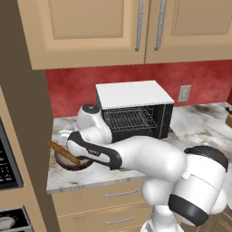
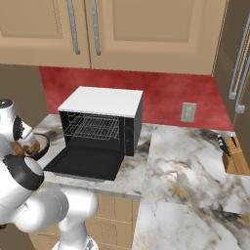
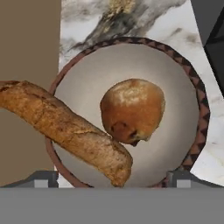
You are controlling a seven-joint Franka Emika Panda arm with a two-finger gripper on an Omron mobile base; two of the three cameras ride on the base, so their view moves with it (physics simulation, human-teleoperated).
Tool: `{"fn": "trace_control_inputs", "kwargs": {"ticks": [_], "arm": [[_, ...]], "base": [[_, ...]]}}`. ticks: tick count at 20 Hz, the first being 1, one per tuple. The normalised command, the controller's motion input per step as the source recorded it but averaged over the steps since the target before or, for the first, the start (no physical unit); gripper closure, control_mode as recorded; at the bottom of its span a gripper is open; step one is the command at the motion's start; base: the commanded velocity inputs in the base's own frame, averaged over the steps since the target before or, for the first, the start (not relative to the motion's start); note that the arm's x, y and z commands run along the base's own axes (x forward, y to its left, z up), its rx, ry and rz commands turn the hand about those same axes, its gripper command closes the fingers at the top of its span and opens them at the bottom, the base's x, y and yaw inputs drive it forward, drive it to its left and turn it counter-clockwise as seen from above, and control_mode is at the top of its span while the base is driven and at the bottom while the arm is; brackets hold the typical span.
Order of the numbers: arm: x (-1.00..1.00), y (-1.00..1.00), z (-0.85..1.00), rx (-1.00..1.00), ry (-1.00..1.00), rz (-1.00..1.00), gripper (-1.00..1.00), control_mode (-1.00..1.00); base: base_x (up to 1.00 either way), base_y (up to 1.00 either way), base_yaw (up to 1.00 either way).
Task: Pick up the heated bread from the toaster oven and place it in the bowl. Then move the bread bowl to the dining counter.
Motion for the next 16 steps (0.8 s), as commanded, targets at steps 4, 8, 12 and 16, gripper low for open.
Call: {"fn": "trace_control_inputs", "kwargs": {"ticks": [4, 8, 12, 16], "arm": [[-0.79, -0.68, 0.11, 0.11, 0.15, -0.17, -1.0, -1.0], [-0.03, -0.51, -0.19, 0.04, 0.27, -0.21, -1.0, -1.0], [0.09, -0.29, -0.32, 0.0, 0.02, -0.14, -1.0, -1.0], [0.28, 0.0, -0.19, 0.0, 0.0, -0.06, -1.0, -1.0]], "base": [[0.0, 0.0, 0.0], [0.0, 0.0, 0.0], [0.0, 0.0, 0.0], [0.0, 0.0, 0.0]]}}
